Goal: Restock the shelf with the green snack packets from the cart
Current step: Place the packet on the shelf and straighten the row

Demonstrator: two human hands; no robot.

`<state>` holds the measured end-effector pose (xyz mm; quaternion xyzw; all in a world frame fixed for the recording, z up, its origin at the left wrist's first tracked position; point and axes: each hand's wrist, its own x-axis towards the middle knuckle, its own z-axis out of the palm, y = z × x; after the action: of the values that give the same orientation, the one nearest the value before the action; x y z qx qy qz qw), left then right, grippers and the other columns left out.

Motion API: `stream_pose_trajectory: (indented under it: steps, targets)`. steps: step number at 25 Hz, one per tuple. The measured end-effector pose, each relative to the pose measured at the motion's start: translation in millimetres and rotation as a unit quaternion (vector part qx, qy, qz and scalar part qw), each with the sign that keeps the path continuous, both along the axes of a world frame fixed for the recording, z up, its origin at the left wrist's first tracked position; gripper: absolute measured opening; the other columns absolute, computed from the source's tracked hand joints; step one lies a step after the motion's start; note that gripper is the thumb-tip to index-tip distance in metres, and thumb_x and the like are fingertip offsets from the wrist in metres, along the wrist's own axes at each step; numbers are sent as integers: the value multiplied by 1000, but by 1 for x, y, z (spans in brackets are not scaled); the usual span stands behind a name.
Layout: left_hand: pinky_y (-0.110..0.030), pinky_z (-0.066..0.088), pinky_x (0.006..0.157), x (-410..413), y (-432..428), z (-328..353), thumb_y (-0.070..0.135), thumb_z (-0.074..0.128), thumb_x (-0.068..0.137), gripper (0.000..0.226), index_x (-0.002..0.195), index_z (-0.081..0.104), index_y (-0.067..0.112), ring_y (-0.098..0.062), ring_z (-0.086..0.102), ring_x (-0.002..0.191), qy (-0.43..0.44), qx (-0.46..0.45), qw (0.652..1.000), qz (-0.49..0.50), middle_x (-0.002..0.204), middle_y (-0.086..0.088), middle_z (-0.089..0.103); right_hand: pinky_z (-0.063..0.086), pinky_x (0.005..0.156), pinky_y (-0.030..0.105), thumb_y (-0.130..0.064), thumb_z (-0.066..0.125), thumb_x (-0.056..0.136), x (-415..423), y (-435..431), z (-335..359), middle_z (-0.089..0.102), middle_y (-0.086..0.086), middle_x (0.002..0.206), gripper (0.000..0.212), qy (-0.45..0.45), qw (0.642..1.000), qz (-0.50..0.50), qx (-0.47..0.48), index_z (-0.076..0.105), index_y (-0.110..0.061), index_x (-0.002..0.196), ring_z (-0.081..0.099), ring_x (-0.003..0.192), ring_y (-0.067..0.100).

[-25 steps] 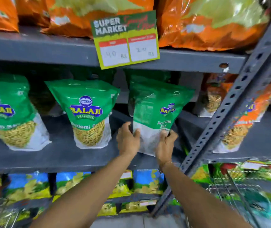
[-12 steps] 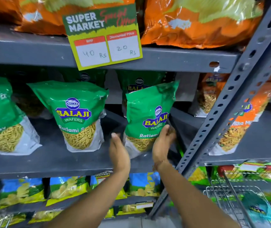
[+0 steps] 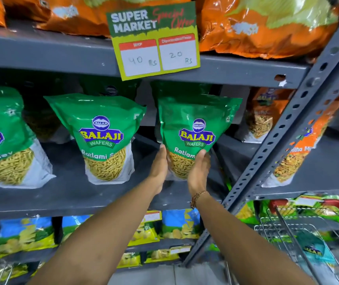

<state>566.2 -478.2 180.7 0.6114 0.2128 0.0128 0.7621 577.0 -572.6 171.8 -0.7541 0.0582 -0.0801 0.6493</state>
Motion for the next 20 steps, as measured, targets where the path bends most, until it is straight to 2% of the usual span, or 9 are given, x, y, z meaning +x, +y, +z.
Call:
stream_pose_trajectory:
  steps: [3, 5, 7, 9, 11, 14, 15, 17, 20]
  targets:
    - [-35, 33, 108, -37, 22, -7, 43, 28, 96, 46, 122, 55, 17, -20, 49, 124, -47, 124, 991, 2, 134, -6, 55, 22, 117, 46, -42, 23, 97, -13, 12, -5, 34, 16, 148, 55, -15, 995, -65, 79, 29, -5, 138, 30, 137, 27]
    - [-35, 47, 95, -75, 57, -13, 36, 33, 96, 36, 93, 66, 22, -11, 64, 95, -127, 148, 981, 15, 100, -1, 72, 29, 111, 48, -34, 31, 97, -25, 35, -8, 41, 26, 140, 51, 28, 979, -171, 111, 35, 4, 131, 38, 130, 36]
    - [-26, 50, 71, -112, 104, -12, 35, 37, 93, 38, 66, 62, 28, -2, 60, 63, -178, 167, 964, 103, 63, 12, 68, 29, 104, 49, -32, 39, 95, -55, 80, -13, 48, 32, 127, 46, 107, 952, -282, 52, 45, 5, 121, 42, 122, 42]
    - [-34, 46, 68, -139, 164, 2, 34, 36, 90, 32, 66, 57, 25, -3, 52, 60, -190, 161, 933, 261, 62, 7, 61, 34, 96, 48, -34, 42, 92, -104, 149, -6, 56, 25, 105, 34, 55, 978, -196, 49, 54, -4, 102, 50, 106, 35]
    - [-43, 43, 84, -149, 222, 18, 28, 36, 90, 30, 93, 57, 7, -17, 53, 81, -182, 144, 872, 432, 91, -17, 62, 41, 86, 38, -33, 39, 91, -143, 214, 4, 54, 6, 87, 21, -51, 995, 46, 70, 53, -19, 87, 50, 88, 21]
    - [-50, 40, 96, -145, 312, 40, 20, 37, 94, 41, 120, 43, -12, -41, 50, 110, -130, 137, 829, 527, 124, -35, 46, 38, 85, 11, -18, 42, 95, -142, 303, 45, 52, -2, 95, 16, -131, 969, 201, 63, 56, -14, 103, 46, 92, 11]
    - [-47, 38, 99, -143, 338, 47, 19, 37, 96, 42, 123, 42, -12, -42, 48, 115, -120, 137, 836, 518, 128, -34, 46, 36, 82, 10, -15, 43, 95, -132, 326, 63, 52, -1, 95, 15, -132, 967, 208, 64, 56, -12, 102, 45, 92, 11]
    - [-43, 40, 100, -136, 375, 54, 23, 37, 97, 40, 121, 48, -6, -32, 53, 112, -124, 102, 884, 439, 125, -27, 55, 38, 80, 28, -14, 46, 94, -107, 351, 85, 59, 8, 90, 13, -106, 974, 197, 49, 58, -12, 90, 44, 88, 15]
    - [-37, 44, 76, -132, 398, 51, 22, 45, 94, 26, 82, 59, 3, -13, 50, 69, -141, 152, 918, 337, 73, -7, 59, 43, 81, 43, -14, 47, 93, -79, 356, 83, 63, 27, 98, 23, -59, 983, 146, 91, 59, 5, 92, 48, 86, 21]
